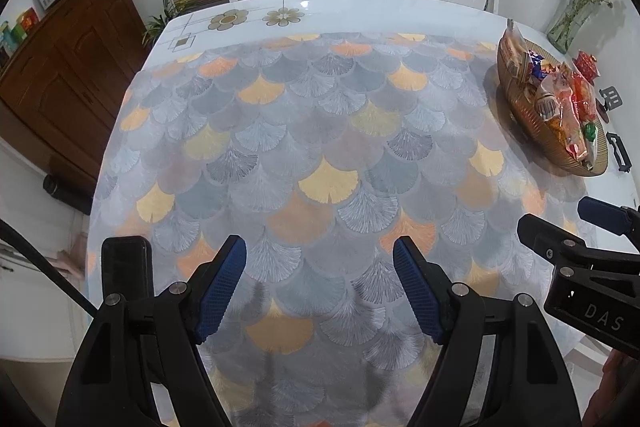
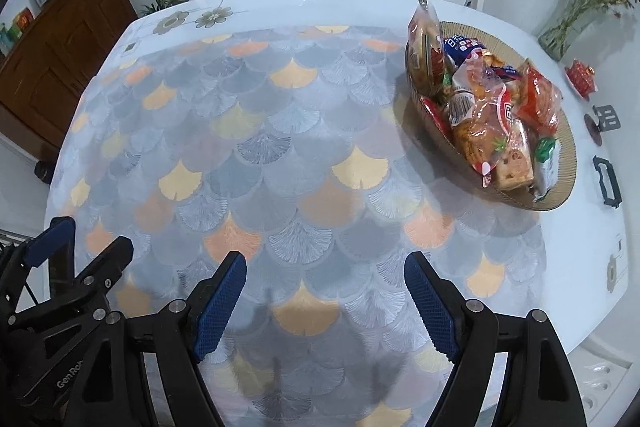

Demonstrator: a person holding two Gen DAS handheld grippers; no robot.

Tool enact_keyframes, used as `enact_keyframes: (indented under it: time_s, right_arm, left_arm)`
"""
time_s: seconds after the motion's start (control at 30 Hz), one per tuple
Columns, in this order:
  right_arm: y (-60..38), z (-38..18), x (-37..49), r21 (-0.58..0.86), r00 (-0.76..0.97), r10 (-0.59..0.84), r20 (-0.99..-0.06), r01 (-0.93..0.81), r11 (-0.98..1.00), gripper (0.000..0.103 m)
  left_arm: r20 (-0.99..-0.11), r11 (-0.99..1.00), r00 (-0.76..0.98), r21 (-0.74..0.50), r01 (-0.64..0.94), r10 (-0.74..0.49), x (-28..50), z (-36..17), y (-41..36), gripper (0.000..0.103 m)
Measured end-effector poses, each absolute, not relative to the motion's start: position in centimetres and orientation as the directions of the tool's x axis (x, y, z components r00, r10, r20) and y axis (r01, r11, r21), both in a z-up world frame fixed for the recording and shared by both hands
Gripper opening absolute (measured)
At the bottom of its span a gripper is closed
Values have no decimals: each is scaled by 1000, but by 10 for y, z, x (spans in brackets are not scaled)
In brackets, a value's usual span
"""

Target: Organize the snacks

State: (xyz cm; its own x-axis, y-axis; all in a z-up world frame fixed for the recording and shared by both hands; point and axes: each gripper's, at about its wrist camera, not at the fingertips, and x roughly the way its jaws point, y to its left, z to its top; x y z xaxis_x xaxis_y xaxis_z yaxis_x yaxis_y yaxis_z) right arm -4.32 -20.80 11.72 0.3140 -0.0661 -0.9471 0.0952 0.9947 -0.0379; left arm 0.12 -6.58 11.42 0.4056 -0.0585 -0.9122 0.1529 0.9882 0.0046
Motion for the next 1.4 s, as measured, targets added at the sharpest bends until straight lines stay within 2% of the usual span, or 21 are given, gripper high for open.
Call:
enact_keyframes:
  time_s: [0.33,0.7,0.83,1.4]
  right_arm:
    - [-211,116,-44,-33,311,-63,-948,101,994,79]
    - [-227,122,-47,-17,328,-65,-943,147,989,79]
    - [-234,128,-47,-1,345,-58,-937,161,987,79]
    - [-235,132,-44,45,357,-2,-934,123,991,79]
  left_arm:
    - [-914,992,402,-7,130,-59,2,114,-62,74]
    - [-915,984,397,5,177,-66,2,116,-80,74]
    - [-919,983,381,-33,179,-100,4,119,-83,74]
    - [-921,979,383,10,205,-71,0,121,-98,74]
